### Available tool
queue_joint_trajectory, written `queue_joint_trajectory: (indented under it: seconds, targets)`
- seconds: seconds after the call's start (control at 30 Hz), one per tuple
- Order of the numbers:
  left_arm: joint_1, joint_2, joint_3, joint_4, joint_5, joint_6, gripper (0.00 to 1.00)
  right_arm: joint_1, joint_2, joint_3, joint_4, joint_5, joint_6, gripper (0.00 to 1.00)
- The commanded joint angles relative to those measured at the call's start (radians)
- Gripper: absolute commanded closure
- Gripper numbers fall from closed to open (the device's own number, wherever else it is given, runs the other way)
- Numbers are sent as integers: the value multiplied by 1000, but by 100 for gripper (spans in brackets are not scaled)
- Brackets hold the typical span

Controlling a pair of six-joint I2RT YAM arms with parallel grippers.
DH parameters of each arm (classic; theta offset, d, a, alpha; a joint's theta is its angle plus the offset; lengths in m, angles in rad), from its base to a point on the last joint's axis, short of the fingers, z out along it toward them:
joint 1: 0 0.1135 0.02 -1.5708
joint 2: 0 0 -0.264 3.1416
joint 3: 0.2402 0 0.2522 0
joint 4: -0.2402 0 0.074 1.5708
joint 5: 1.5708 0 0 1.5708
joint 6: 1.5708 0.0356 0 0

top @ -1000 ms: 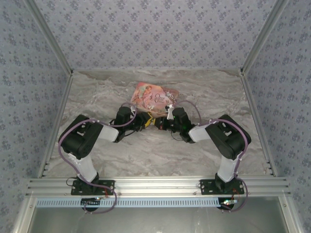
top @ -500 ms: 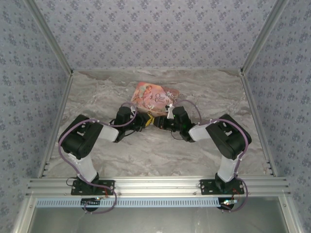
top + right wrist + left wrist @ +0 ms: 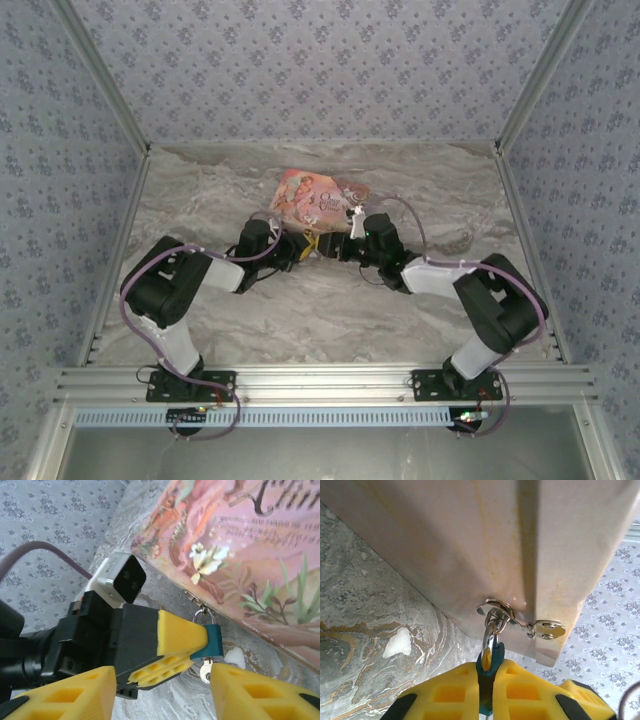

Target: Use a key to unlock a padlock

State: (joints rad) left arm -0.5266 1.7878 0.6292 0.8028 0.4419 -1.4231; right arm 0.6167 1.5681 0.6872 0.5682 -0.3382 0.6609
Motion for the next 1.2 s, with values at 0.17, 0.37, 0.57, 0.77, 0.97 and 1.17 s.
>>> queue_joint_trajectory:
  seconds: [0.17, 0.37, 0.57, 0.77, 0.97, 1.17]
  targets:
    - [-8, -35, 27, -67, 3, 5, 99, -9, -211, -34, -126, 91, -283, 20]
    - [-7, -40, 32, -77, 4, 3, 100, -72, -359, -84, -68, 96, -324, 0]
    - [-7, -39, 30, -80, 5, 3, 100, -138, -435, -38, -130, 77, -337, 0]
    - [-7, -41, 32, -80, 4, 4, 100, -116, -461, 34, -275, -8, -561, 0]
    - [-7, -43, 32, -80, 6, 3, 100, -75, -507, 57, -372, 110, -768, 0]
    - [-7, -52, 39, -83, 11, -16, 100, 50, -531, 34, -407, 340, -1067, 0]
